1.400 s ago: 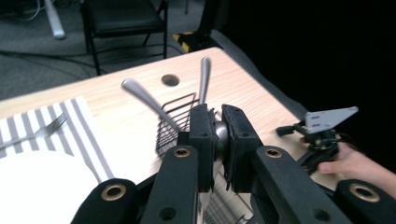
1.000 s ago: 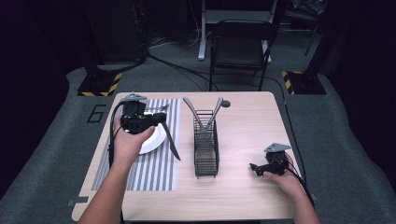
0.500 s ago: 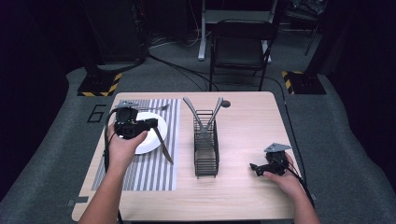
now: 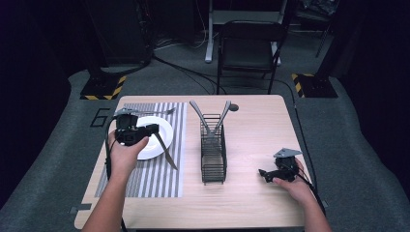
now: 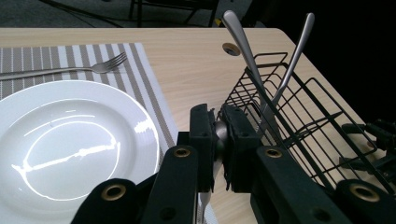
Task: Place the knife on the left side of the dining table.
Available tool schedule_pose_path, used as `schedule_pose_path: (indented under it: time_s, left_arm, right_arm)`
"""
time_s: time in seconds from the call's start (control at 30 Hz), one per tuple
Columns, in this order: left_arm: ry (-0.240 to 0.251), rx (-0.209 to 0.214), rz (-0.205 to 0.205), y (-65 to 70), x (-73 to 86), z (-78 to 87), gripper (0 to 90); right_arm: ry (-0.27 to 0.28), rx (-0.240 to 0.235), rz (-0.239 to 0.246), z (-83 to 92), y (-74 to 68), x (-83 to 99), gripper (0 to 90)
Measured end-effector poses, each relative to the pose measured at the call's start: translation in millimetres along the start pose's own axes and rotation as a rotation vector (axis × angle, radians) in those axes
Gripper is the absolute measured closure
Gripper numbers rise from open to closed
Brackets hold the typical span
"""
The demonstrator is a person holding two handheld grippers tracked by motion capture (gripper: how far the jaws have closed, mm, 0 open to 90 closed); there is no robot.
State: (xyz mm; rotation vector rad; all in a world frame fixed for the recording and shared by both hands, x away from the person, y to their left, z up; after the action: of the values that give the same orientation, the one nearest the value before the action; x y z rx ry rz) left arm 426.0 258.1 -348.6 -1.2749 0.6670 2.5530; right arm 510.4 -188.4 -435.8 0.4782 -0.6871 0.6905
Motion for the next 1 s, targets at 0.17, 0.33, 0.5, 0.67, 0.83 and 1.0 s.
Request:
schedule_pose_path:
  time_s: [0.17,0.33,0.5,0.67,0.83,1.0]
  left_arm:
    - [0.006,-0.009,0.019,-6.8,2.7,3.0,83.2]
    - [0.024,-0.021,0.047,-15.1,8.4,8.3,82.9]
    - [0.042,-0.043,0.077,-27.8,16.5,14.4,81.9]
    - [0.054,-0.063,0.115,-37.3,24.5,19.8,81.0]
    - [0.072,-0.091,0.158,-48.3,34.2,24.2,79.8]
    - [0.089,-0.109,0.185,-58.6,44.6,28.3,78.5]
  right_arm:
    - [0.000,0.000,0.000,0.0,0.0,0.0,0.0]
    - [0.000,0.001,0.000,0.0,0.0,0.0,0.0]
    - [0.000,0.000,0.001,0.0,0.1,0.0,0.0]
    - [0.000,-0.002,-0.001,0.0,0.1,0.0,0.0]
    - [0.000,-0.002,-0.001,0.0,0.1,-0.1,0.0]
    - [0.000,-0.002,-0.003,0.0,0.0,-0.1,0.0]
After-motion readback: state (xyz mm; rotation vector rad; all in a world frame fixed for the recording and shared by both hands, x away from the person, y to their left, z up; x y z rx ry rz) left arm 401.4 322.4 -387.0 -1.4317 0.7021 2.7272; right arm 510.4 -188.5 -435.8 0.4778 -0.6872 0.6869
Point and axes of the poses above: each handheld gripper's, and its own axes: z roughly backward along the jaws, x roughly out of its underside, y roughly to its right, the point moved 1 cm from there along -z, roughly forward along the jaws, and after that the axes turned 2 degrees about y, right-handed, at the moved point
